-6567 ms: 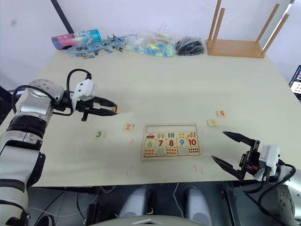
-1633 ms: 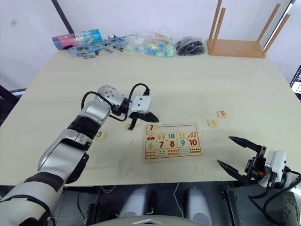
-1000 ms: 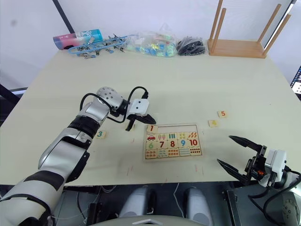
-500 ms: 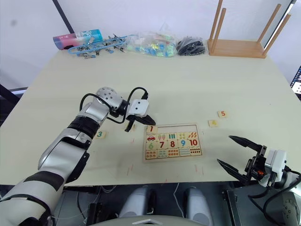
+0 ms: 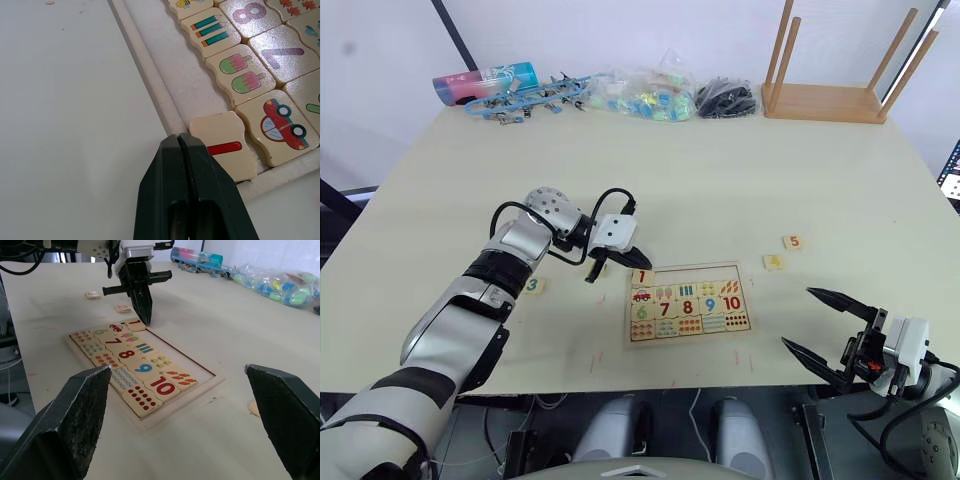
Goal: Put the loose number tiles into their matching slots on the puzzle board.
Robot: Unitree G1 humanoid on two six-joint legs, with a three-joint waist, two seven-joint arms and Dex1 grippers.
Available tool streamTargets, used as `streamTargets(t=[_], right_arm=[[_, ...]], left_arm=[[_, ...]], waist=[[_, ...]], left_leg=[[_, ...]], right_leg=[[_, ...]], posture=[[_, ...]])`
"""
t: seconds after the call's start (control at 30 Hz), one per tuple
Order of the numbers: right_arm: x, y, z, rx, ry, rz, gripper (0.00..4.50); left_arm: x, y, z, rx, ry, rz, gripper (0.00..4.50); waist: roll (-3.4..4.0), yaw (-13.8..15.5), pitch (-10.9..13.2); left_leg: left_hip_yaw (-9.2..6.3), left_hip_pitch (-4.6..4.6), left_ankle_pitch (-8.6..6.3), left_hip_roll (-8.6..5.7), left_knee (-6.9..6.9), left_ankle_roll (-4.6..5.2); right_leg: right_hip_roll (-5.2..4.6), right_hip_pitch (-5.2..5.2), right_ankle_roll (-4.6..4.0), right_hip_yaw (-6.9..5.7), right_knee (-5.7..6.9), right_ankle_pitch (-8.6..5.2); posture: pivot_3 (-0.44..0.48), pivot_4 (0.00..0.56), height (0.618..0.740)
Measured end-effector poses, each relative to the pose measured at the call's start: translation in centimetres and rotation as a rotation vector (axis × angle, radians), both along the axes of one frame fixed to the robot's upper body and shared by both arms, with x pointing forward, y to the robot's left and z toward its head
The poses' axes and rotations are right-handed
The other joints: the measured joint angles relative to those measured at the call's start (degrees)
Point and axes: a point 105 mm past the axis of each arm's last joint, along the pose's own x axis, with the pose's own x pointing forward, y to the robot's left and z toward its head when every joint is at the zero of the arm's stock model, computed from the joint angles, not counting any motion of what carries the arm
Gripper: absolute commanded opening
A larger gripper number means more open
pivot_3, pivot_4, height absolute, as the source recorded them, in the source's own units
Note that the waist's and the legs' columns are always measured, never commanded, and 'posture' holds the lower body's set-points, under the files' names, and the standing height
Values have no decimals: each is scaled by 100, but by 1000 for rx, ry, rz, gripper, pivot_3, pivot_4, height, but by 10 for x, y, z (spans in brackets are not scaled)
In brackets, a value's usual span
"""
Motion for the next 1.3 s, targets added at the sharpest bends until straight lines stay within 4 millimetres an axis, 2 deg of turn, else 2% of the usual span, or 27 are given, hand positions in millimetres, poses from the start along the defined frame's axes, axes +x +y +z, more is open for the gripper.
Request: streamTargets(t=[0.97, 1.2, 1.3], right_arm=[[4, -2, 0, 2, 0, -5, 4500], [3, -3, -1, 3, 3, 0, 4500], [6, -4, -1, 8, 2, 6, 4500]], left_arm=[[-8, 7, -1, 2, 21, -19, 24], [-5, 8, 13, -101, 30, 30, 24], [-3, 17, 22, -179, 28, 93, 24]], waist=[[0, 2, 0], [0, -2, 0], [1, -8, 0]], left_leg=[[1, 0, 0, 0, 0, 0], [-4, 0, 0, 1, 0, 0], [-12, 2, 0, 2, 0, 0]], right_leg=[[0, 0, 0, 0, 0, 0], [0, 0, 0, 0, 0, 0], [0, 0, 0, 0, 2, 0]], posture=[[0, 150, 737], [0, 150, 737], [0, 150, 737]])
